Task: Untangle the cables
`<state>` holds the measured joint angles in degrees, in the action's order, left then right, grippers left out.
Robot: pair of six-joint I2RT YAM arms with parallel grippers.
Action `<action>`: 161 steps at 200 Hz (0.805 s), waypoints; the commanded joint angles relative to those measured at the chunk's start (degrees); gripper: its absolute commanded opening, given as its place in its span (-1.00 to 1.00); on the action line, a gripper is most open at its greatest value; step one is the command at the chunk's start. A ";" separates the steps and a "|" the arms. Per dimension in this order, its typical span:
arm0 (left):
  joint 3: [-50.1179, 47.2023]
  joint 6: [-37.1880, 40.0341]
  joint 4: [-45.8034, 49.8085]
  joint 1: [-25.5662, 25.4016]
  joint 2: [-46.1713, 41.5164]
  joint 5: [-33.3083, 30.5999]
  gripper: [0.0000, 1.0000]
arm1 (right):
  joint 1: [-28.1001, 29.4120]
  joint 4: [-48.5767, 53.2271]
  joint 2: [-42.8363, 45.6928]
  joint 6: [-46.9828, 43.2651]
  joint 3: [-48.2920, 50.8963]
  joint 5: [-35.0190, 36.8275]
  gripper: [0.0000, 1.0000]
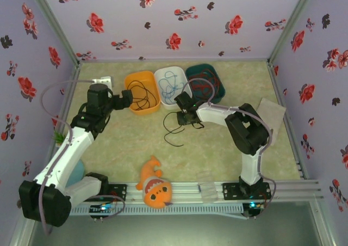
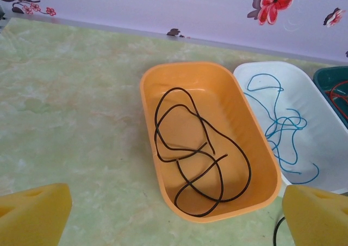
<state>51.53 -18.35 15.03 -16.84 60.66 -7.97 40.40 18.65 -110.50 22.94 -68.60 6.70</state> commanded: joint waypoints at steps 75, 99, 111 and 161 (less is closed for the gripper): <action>-1.08 -0.98 -0.05 0.68 -2.16 -2.63 0.99 | 5.48 -2.79 6.65 -2.07 2.06 3.86 -1.00; -1.25 -1.75 0.41 0.82 -3.21 -4.86 0.99 | 7.20 0.23 11.10 -2.11 1.68 5.40 -1.00; -1.42 -2.29 0.53 0.85 -4.05 -5.92 0.99 | 7.97 1.43 13.40 -2.07 1.33 5.68 -1.00; -2.44 -3.14 0.23 1.17 -7.37 -6.55 0.99 | 9.17 2.55 19.50 -2.53 -2.90 3.04 -1.00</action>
<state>50.06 -19.94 15.44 -16.21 55.18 -12.62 49.19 19.35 -92.92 21.39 -67.88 10.13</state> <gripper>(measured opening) 0.996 0.049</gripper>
